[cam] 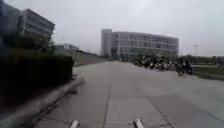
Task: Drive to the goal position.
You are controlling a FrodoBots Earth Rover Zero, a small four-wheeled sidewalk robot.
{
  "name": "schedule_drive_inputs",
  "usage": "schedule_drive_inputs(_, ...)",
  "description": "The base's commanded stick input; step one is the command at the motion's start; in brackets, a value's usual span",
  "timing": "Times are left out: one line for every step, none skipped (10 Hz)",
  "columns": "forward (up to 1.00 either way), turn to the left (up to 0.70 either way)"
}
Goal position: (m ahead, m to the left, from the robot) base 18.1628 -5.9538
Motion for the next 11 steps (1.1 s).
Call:
schedule_drive_inputs(0.85, -0.04)
schedule_drive_inputs(0.85, -0.04)
schedule_drive_inputs(0.85, -0.04)
schedule_drive_inputs(0.85, -0.04)
schedule_drive_inputs(0.85, -0.04)
schedule_drive_inputs(0.85, -0.04)
schedule_drive_inputs(0.85, -0.04)
schedule_drive_inputs(0.85, -0.04)
schedule_drive_inputs(0.85, -0.04)
schedule_drive_inputs(0.85, -0.04)
schedule_drive_inputs(0.85, -0.03)
